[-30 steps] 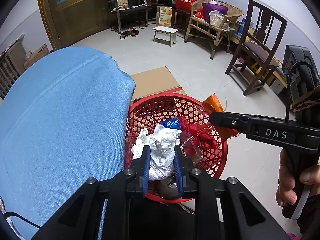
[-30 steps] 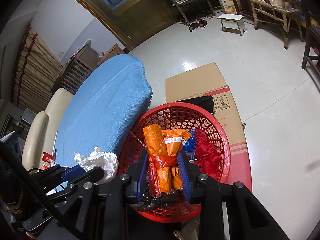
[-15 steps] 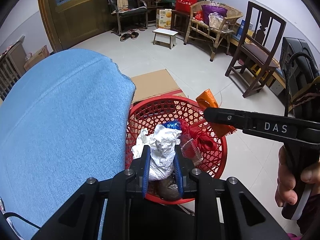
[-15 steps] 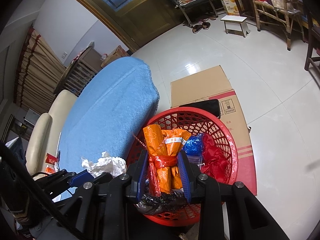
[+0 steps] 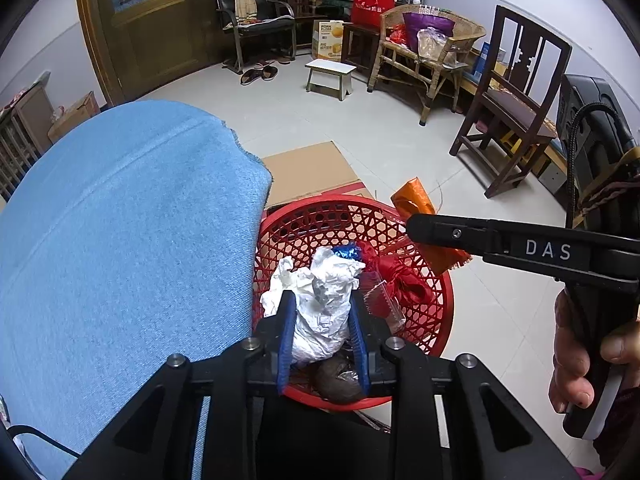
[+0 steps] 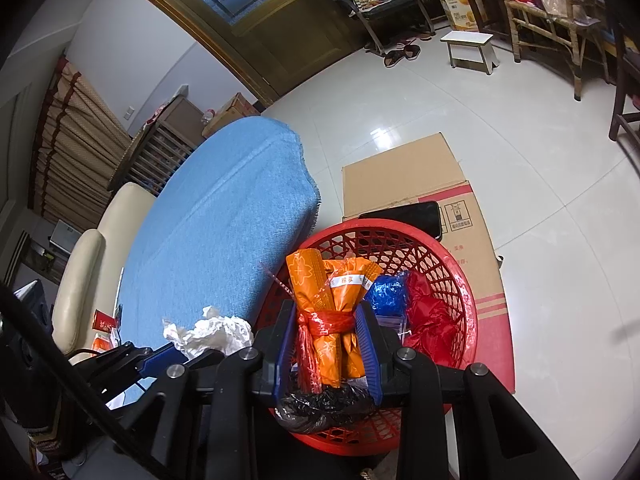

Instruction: Collect trash

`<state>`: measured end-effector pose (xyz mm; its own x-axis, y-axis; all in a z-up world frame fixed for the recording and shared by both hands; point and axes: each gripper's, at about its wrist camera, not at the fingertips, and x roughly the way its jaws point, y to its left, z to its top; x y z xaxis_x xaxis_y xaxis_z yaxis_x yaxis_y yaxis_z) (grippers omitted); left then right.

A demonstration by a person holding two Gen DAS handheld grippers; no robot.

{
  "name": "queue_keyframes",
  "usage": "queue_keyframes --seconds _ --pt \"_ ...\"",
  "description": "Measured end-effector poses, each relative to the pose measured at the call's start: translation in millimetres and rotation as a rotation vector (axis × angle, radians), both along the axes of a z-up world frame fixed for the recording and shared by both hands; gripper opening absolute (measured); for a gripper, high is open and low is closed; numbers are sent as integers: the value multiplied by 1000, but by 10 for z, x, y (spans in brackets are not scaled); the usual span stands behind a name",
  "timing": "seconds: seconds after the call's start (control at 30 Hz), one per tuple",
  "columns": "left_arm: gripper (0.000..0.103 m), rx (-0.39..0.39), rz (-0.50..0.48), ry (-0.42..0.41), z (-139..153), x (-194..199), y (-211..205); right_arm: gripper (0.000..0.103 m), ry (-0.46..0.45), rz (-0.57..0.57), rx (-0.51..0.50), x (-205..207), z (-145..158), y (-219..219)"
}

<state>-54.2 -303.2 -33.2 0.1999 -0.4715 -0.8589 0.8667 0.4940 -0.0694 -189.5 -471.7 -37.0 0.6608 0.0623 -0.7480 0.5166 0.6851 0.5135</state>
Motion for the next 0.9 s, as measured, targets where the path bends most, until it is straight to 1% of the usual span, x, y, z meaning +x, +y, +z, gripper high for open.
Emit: queue_keyframes --seconds 0.13,0.2,0.3,0.47,0.67,0.73,0.77,0.8,0.83,0.87,0.9 --pt "32 -3 3 -8 7 1 8 34 3 -1 2 0 -3 4" --pt "40 -6 5 -14 16 -1 15 34 6 -3 6 3 -7 2" --pt "49 -13 10 -27 36 -3 24 34 9 -7 15 1 -12 -5" --pt "54 -19 30 -28 58 34 60 34 15 -8 37 4 -29 -12" --pt "55 -21 67 -46 94 67 155 34 15 3 60 27 -35 16" --pt "59 -19 80 -65 111 75 213 34 8 5 62 31 -23 31" --pt "67 -19 88 -77 119 78 242 36 3 7 62 31 -11 42" --pt "70 -20 96 -87 130 71 264 38 -1 8 62 33 0 53" --pt "70 -25 107 -100 149 77 302 41 -6 10 63 39 12 67" --pt "70 -26 112 -104 164 90 324 60 -9 10 64 43 22 76" --pt "70 -28 119 -110 180 103 351 68 -22 7 60 40 49 98"
